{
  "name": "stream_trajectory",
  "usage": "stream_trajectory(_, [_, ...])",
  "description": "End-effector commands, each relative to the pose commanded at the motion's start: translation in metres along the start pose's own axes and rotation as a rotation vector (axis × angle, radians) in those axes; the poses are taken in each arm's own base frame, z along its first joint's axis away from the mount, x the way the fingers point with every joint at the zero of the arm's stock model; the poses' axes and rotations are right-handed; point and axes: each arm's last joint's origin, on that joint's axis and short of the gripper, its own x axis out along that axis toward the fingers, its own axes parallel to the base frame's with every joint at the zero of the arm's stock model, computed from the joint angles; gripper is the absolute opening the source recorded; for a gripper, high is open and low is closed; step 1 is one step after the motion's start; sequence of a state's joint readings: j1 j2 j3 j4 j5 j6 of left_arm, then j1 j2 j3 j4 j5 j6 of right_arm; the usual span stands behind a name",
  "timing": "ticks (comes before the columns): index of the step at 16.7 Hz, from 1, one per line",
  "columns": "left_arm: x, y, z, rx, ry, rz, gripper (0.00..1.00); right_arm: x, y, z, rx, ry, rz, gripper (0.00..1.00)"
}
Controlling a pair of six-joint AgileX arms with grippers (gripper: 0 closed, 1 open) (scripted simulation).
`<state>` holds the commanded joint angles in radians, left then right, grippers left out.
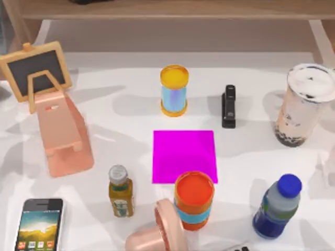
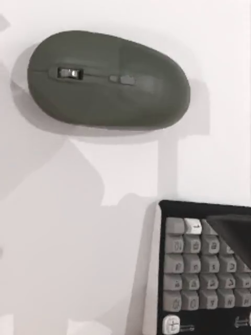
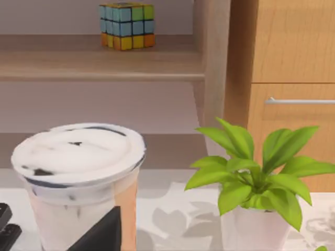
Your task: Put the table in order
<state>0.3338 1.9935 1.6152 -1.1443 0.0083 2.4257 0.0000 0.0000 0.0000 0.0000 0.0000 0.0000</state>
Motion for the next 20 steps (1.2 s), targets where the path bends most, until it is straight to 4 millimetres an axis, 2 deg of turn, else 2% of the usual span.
stream_trajectory(3, [0.011, 0.002, -0.009, 0.062, -0.035, -0.031, 1.0, 0.0, 0.0, 0.0, 0.0, 0.0, 0.0, 1.0])
stream_trajectory(8, [0.011, 0.004, -0.007, 0.068, -0.035, -0.03, 1.0, 0.0, 0.0, 0.0, 0.0, 0.0, 0.0, 1.0])
stream_trajectory(10, [0.017, 0.003, -0.008, 0.065, -0.038, -0.033, 1.0, 0.0, 0.0, 0.0, 0.0, 0.0, 0.0, 1.0])
stream_trajectory(17, [0.089, 0.001, -0.006, 0.065, -0.032, -0.029, 1.0, 0.0, 0.0, 0.0, 0.0, 0.0, 0.0, 1.0])
stream_trajectory(20, [0.101, -0.001, -0.006, 0.063, -0.036, -0.032, 1.0, 0.0, 0.0, 0.0, 0.0, 0.0, 0.0, 1.0])
